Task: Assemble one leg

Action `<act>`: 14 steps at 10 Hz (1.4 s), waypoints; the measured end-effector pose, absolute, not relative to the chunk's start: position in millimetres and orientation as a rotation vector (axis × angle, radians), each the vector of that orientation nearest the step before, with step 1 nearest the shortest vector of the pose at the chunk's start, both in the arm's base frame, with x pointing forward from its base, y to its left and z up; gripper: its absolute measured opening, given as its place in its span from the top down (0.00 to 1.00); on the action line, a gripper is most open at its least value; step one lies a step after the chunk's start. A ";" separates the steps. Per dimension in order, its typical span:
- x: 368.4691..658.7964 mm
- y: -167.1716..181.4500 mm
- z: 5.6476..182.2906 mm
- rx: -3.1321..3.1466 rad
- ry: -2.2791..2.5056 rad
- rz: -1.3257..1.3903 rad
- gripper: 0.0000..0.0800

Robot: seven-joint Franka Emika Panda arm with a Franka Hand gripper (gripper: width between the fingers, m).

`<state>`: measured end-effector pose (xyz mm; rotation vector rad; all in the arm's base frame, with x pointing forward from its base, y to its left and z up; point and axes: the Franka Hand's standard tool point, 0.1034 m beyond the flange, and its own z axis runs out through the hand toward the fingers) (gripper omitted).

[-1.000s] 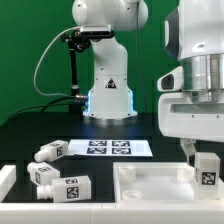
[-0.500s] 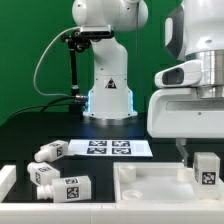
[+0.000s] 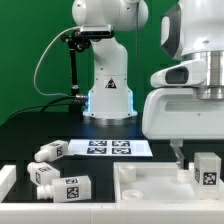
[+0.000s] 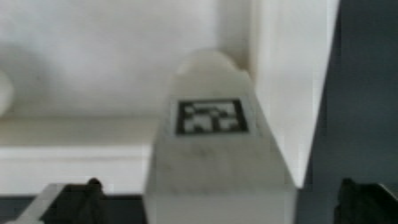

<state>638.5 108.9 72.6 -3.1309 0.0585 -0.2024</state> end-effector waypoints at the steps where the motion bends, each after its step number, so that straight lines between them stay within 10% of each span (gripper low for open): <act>1: 641.8 109.7 73.9 -3.128 0.065 -0.232 0.19; 5: 641.1 109.3 72.4 -3.093 0.372 -0.226 0.65; 14: 639.3 105.9 72.8 -2.548 1.674 -0.145 0.64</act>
Offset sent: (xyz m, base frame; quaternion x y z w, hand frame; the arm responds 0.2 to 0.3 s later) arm 0.0000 0.0000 0.0000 0.0000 0.0000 0.1296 0.9916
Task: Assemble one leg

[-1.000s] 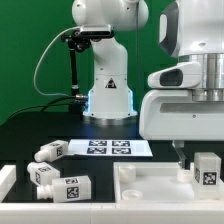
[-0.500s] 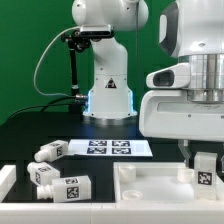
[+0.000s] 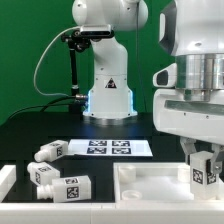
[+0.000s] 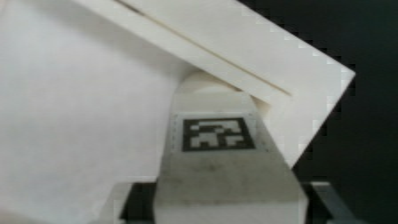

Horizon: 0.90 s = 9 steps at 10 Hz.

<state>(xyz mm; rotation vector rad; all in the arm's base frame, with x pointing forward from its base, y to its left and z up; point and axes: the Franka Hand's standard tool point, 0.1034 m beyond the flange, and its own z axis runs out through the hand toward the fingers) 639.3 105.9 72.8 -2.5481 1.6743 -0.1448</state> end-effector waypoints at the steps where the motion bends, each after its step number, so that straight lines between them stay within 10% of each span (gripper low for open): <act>1: 638.4 107.8 72.5 -2.384 1.871 -0.113 0.64; 9: 638.5 108.9 71.9 -1.684 2.462 -0.024 0.64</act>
Offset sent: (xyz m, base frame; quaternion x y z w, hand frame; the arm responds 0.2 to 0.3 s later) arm 0.0157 0.0102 0.0080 0.0796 -0.0397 0.2542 0.9630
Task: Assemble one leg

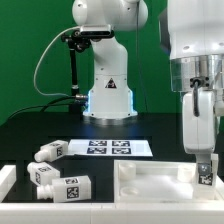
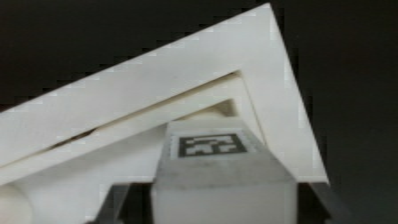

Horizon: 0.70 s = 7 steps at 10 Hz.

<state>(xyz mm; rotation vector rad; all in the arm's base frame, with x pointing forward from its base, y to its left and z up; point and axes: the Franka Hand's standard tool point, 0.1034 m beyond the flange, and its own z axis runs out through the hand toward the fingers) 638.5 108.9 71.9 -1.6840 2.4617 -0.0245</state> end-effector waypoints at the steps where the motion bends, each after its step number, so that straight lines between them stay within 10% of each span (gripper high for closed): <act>1: 638.3 109.1 71.5 -1.685 2.462 -0.024 0.64; 3: 641.7 112.1 81.9 -1.700 2.431 -0.029 0.28; 7: 644.7 117.6 109.5 -1.741 2.353 -0.034 0.19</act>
Offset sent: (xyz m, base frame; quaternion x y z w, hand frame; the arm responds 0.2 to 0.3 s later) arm -0.0030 0.0061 0.0490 0.0270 -0.0454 -0.0218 0.9984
